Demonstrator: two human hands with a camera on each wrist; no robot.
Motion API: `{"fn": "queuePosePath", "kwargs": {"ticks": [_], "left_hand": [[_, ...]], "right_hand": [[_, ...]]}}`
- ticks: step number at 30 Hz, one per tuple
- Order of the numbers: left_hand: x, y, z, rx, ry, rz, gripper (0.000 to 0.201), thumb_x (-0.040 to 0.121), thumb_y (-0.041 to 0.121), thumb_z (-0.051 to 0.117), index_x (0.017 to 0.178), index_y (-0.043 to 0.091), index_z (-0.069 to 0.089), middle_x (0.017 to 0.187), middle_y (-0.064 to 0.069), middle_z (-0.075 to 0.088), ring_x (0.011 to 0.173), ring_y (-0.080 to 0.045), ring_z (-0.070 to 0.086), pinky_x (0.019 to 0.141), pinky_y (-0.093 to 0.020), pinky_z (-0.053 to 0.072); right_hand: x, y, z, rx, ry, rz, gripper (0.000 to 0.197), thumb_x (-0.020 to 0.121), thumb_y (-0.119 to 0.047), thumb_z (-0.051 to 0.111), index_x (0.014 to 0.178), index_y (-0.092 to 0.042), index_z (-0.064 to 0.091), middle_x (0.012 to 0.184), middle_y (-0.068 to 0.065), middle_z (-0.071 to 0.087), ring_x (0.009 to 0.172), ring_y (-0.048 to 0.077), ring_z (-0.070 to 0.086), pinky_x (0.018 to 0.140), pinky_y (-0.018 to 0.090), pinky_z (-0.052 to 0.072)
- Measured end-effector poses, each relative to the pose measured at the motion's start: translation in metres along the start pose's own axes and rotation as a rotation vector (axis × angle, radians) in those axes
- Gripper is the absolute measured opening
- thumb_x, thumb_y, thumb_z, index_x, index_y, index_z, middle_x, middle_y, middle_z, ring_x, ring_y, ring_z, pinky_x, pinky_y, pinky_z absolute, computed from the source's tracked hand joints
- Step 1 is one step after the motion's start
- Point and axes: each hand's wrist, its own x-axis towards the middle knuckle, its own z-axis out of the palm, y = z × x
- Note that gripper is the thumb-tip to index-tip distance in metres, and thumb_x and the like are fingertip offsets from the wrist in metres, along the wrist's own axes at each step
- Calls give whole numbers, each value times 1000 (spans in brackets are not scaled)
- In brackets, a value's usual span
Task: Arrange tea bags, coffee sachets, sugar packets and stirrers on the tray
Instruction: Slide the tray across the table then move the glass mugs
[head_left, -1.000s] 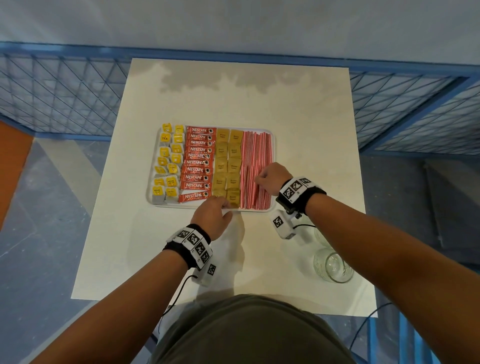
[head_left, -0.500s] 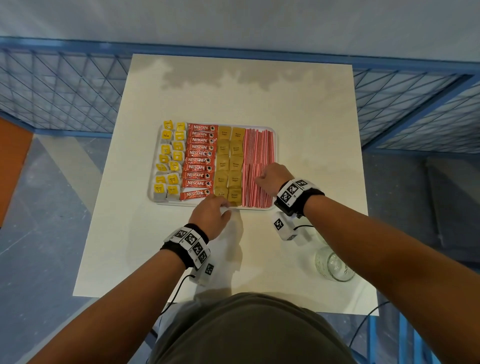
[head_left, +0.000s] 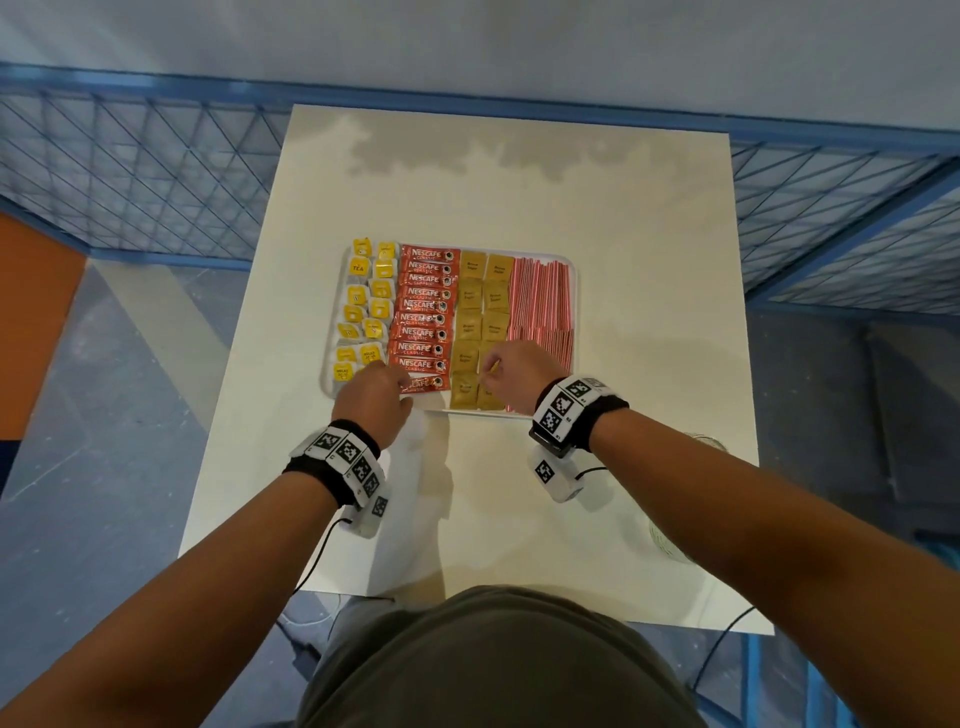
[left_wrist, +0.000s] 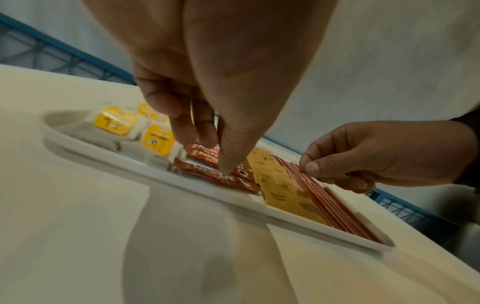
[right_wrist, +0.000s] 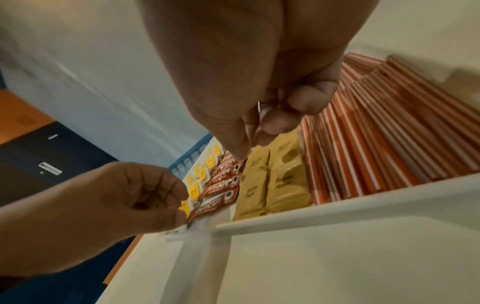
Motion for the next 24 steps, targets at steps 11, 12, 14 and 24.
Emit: {"fn": "queuePosePath", "kwargs": {"ticks": [11,12,14,24], "left_hand": [[23,-20,-12,132,-110,50,9,91,29,65,92,20,65,89,-2,55,84,-29,61,67,-32,44],[25,-20,-11,140,-116,62,10,91,29,65,94,19,65,90,-4,58,84,-30,62,67,-33,45],[28,-20,-11,155,-131,82,13,92,28,64,99,17,66,95,-7,61,85,-31,62,69,-35,46],[37,-26,-11,122,-135,110,15,95,27,58,97,18,70,93,-7,64,81,-32,63,70,-37,51]], "right_hand": [[23,-31,42,-52,-32,-102,17,95,-31,65,109,-26,73,102,-5,72,91,19,66,80,35,57],[25,-33,43,-57,-33,-104,16,95,-31,66,108,-27,73,100,-5,72,90,19,66,80,35,56],[28,-36,47,-69,-28,-95,16,94,-31,66,109,-28,72,101,-5,72,90,19,65,80,35,56],[31,-41,61,-107,11,-52,16,95,-30,64,110,-28,70,99,-5,70,87,17,63,70,30,51]]}}
